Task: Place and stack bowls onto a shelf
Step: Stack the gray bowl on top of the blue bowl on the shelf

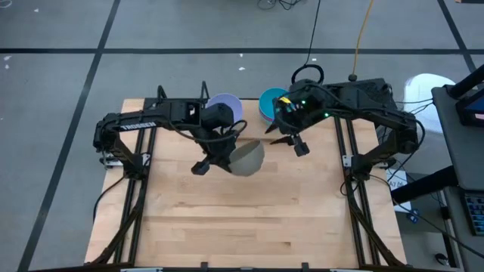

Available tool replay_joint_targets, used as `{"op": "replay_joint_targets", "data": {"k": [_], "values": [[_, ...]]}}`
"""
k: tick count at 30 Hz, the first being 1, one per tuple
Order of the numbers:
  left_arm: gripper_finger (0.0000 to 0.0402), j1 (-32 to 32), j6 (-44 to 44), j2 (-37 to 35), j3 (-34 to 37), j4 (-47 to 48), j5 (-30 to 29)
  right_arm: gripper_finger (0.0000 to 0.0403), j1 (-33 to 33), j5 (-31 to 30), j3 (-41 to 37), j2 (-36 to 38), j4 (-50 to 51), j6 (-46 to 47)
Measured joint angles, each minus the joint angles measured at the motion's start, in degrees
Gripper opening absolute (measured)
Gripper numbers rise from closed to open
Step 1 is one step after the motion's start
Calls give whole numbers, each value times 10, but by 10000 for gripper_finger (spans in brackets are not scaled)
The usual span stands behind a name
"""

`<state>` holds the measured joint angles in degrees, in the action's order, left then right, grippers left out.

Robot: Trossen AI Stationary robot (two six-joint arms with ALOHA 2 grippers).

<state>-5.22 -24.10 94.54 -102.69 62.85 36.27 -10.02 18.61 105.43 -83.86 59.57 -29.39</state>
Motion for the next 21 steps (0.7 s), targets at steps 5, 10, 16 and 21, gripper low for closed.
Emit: {"op": "replay_joint_targets", "data": {"k": [5, 10, 16, 21], "values": [[8, 1, 7, 0, 0, -5, -2, 162, 0, 52, 0, -18, -2, -4], [8, 1, 7, 0, 0, -6, -2, 162, 0, 71, 0, -29, -17, -6], [8, 6, 13, 0, 0, -8, -3, 162, 0, 72, 0, -32, -19, -17], [8, 8, 9, 0, 0, -20, -2, 162, 0, 72, 0, -39, -24, -18]]}}
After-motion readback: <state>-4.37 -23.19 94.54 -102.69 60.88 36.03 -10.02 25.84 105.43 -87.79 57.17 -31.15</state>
